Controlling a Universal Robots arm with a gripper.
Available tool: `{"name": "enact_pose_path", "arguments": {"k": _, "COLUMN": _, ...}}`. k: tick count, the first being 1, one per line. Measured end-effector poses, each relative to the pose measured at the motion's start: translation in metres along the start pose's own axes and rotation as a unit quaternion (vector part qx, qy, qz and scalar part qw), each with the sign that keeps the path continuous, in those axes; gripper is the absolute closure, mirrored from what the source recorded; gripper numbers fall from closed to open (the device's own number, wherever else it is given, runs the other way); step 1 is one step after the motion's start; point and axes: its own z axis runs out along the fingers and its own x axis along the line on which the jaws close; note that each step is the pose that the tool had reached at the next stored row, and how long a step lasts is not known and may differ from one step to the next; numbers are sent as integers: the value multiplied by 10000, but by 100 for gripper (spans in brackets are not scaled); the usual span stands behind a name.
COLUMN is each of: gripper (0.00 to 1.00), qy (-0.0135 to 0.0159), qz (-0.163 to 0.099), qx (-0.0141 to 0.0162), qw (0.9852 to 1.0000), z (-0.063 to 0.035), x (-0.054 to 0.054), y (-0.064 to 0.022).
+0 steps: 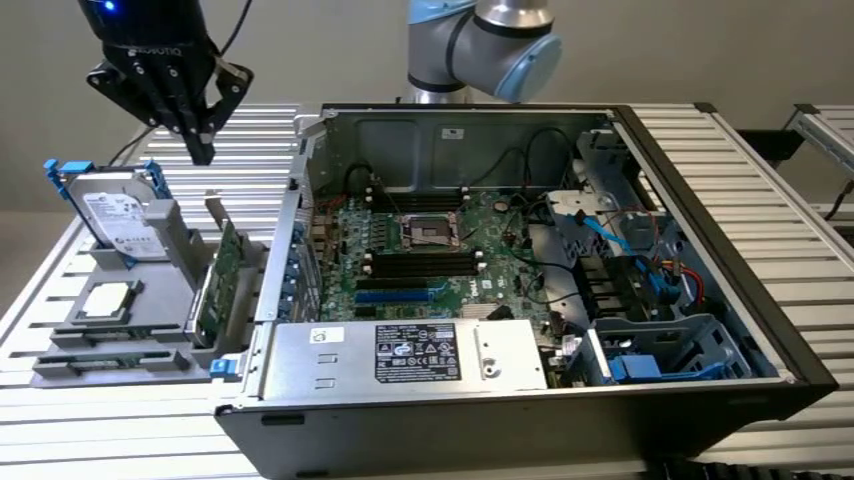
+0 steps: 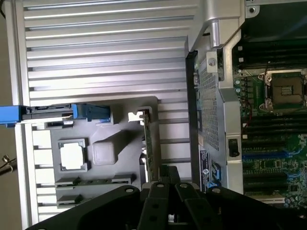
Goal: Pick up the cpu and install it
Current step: 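Reach for the cpu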
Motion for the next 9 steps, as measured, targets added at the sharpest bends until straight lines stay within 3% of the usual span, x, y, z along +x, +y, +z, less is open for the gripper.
{"name": "enact_pose_path", "arguments": {"k": 9, "gripper": 89, "qy": 1, "qz": -17, "qx": 0, "qw": 10000, "z": 62, "x": 346, "y": -47}}
